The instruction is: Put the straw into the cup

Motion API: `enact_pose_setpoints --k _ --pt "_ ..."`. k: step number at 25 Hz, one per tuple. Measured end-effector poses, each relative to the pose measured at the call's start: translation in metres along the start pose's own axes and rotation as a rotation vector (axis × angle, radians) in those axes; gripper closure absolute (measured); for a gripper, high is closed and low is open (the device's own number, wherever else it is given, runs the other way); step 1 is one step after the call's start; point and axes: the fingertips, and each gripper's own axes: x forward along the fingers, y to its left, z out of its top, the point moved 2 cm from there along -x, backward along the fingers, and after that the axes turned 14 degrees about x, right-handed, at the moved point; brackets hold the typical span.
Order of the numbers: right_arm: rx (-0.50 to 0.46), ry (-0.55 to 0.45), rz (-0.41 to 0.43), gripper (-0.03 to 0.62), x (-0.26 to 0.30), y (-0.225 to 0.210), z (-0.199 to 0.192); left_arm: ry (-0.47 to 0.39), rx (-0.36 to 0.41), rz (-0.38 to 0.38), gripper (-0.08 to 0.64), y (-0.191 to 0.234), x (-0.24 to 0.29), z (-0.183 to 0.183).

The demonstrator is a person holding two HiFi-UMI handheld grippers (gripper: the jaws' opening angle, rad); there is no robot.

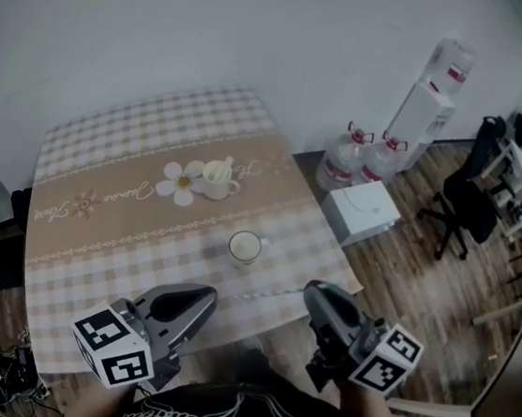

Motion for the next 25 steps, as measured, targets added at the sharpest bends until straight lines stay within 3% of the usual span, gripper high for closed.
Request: enact_pose_setpoints --k 16,25 --pt "-0.035 0.117 0.018 0.560 0.064 -0.061 0.035 0.003 -0.084 0.131 0.563 0.055 0.036 -0.001" --pt "-0.135 0.217 0.011 0.560 0.100 -0.100 0.025 0.014 -0.152 0.222 0.563 0.084 0.043 -0.014"
